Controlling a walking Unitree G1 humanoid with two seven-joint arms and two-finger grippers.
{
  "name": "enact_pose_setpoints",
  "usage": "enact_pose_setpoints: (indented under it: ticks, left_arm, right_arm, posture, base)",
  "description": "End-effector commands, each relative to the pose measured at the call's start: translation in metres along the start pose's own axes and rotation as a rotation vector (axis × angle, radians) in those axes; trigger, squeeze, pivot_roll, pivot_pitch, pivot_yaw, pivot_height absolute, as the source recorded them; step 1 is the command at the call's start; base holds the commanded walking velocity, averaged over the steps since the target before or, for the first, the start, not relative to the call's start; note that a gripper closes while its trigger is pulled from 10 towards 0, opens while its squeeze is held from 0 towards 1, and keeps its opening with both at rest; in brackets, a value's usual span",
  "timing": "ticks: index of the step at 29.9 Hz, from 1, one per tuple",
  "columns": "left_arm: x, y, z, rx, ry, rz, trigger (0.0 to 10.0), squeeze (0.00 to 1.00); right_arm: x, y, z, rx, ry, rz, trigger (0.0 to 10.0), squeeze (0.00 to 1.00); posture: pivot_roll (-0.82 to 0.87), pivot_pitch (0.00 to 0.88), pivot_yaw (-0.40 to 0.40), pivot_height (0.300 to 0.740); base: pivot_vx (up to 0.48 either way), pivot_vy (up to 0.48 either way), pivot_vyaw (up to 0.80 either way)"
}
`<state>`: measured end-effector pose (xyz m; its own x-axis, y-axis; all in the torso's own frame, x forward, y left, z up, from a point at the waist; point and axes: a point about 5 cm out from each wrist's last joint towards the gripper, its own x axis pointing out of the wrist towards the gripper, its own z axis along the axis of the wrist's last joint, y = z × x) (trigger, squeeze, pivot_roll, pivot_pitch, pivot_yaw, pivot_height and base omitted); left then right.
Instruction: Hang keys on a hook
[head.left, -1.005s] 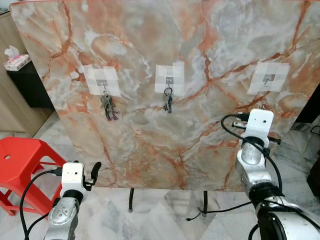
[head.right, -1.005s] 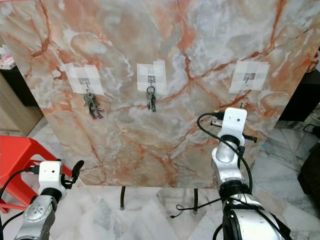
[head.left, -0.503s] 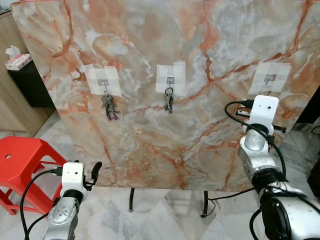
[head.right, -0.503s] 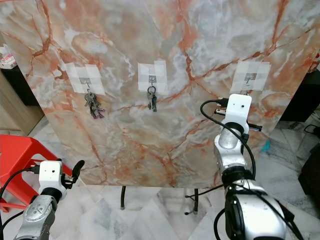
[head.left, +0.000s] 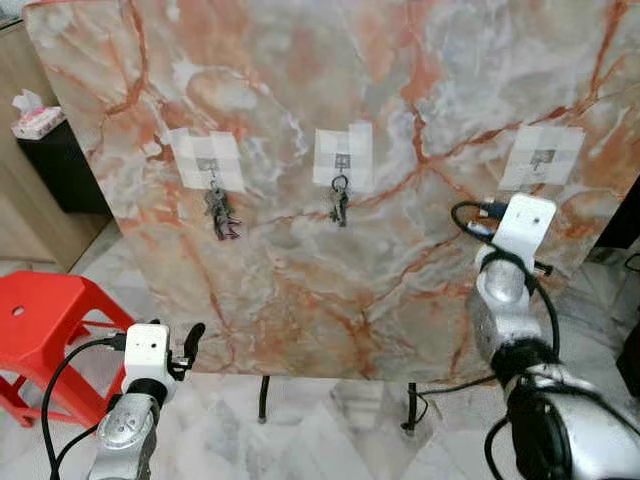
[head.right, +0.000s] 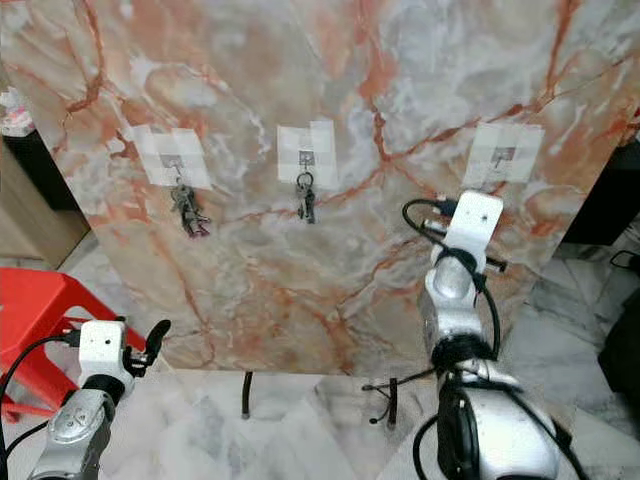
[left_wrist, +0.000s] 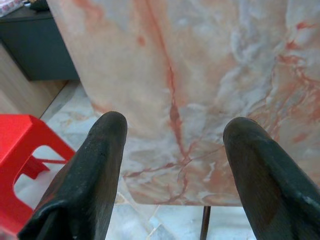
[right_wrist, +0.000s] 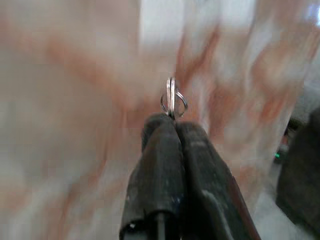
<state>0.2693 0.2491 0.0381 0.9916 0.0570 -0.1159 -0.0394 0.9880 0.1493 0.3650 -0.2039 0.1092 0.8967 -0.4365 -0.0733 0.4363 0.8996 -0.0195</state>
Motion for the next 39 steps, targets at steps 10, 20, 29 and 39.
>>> enact_pose_setpoints:
  ticks: [10, 20, 29, 39]
  left_arm:
    - [-0.001, -0.001, 0.000, 0.008, 0.005, -0.019, 10.0, 0.00]
    - [0.013, -0.011, 0.028, 0.014, -0.076, -0.130, 10.0, 0.00]
    - [0.019, -0.041, 0.052, 0.031, -0.115, -0.342, 10.0, 0.00]
    - [0.015, -0.070, 0.062, 0.042, -0.099, -0.554, 10.0, 0.00]
  right_arm:
    - [-0.048, -0.034, -0.111, -0.452, 0.459, 0.363, 10.0, 0.00]
    - [-0.036, -0.021, -0.084, -0.885, 0.435, 0.865, 10.0, 0.00]
    - [-0.038, 0.015, -0.046, -1.050, 0.289, 1.198, 10.0, 0.00]
    - [-0.047, 0.030, -0.021, -1.148, 0.201, 1.377, 10.0, 0.00]
  posture:
    - [0.16, 0.000, -0.003, 0.740]
    - [0.16, 0.000, -0.010, 0.740]
    - [0.17, 0.000, -0.014, 0.740]
    - [0.17, 0.000, -0.008, 0.740]
  base:
    - [0.000, 0.000, 0.00]
    - [0.000, 0.000, 0.00]
    - [0.000, 0.000, 0.00]
    - [0.000, 0.000, 0.00]
